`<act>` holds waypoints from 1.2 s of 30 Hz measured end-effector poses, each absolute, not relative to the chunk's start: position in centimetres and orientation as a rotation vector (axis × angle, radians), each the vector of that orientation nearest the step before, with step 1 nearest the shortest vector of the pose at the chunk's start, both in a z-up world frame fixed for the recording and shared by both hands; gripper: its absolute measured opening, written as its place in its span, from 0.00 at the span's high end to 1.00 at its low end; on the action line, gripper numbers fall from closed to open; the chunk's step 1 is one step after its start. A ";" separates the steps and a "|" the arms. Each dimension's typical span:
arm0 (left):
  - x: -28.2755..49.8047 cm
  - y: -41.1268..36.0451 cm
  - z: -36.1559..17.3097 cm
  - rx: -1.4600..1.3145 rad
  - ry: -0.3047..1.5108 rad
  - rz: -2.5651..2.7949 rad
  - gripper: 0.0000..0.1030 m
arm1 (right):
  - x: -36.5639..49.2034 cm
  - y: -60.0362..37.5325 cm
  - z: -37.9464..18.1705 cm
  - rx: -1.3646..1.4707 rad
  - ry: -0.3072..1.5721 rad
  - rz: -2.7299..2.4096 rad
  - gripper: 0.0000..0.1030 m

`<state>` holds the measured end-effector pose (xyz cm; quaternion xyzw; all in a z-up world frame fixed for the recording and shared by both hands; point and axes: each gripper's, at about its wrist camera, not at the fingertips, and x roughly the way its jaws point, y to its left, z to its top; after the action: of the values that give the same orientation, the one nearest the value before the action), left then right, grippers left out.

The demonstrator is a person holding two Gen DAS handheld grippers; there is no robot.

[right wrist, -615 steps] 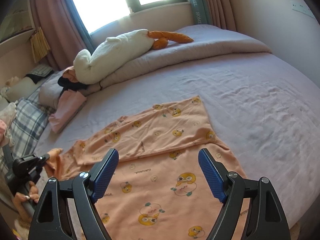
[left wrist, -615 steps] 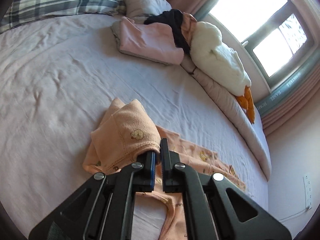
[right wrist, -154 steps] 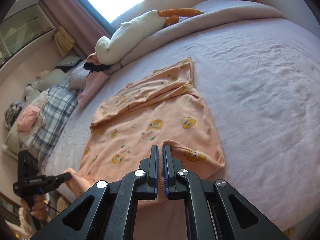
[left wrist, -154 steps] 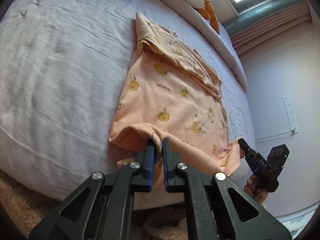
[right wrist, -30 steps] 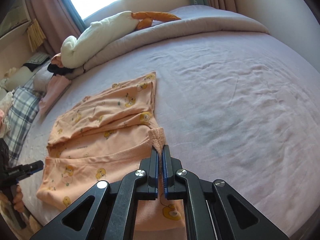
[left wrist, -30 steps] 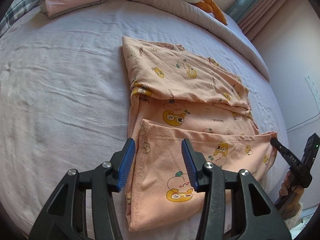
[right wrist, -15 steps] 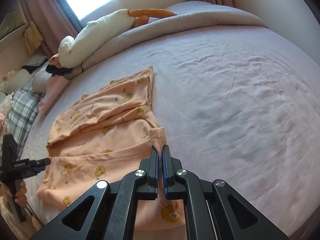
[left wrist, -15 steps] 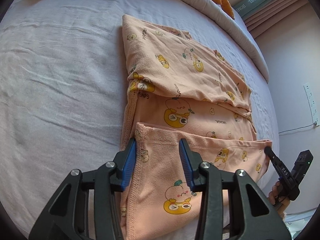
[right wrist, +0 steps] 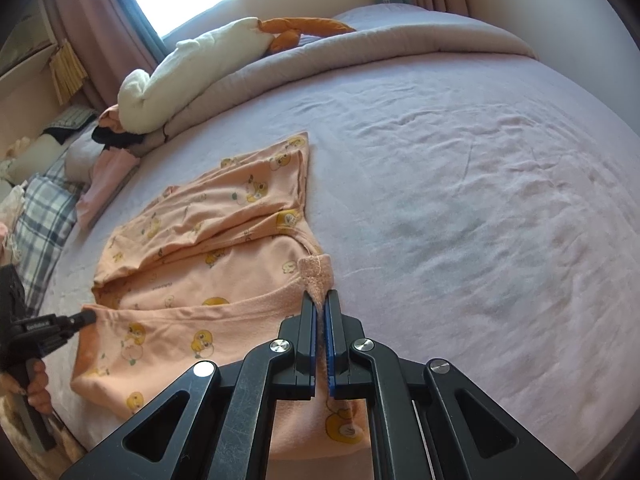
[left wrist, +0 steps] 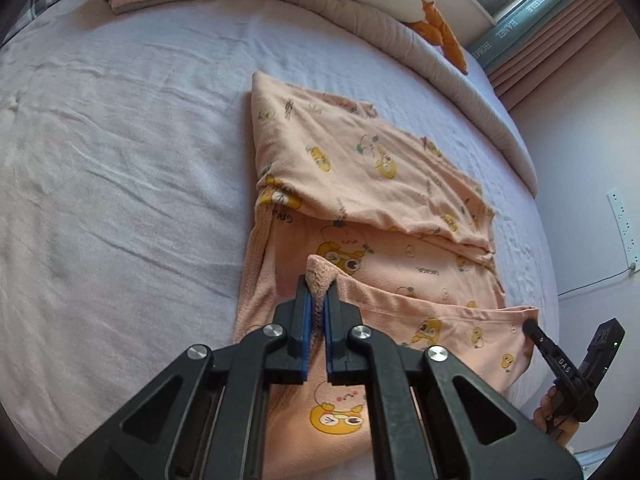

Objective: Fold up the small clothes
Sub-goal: 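Grasp the folded hem edge with the left gripper, then lift the hem edge with the left gripper and fold it over the body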

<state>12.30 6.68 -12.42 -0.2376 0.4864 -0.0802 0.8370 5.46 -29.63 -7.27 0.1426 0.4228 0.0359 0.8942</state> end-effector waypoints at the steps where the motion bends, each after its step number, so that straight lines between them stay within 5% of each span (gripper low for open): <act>1: 12.1 6.6 -11.7 -0.493 1.007 -0.171 0.96 | 5.3 -29.6 -6.9 0.297 0.866 0.080 0.95; 20: 14.5 9.1 -3.7 -0.524 0.797 -0.124 0.96 | 11.6 -27.1 0.2 0.278 0.718 0.190 0.96; 36: 27.3 10.1 -8.3 -0.542 0.905 -0.034 0.96 | 24.4 -24.6 -4.5 0.221 0.869 0.125 0.96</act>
<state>27.27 10.06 -8.26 -0.2585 0.4316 -0.0161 0.8641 24.44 -24.60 -4.46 0.1066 0.4198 0.0604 0.8993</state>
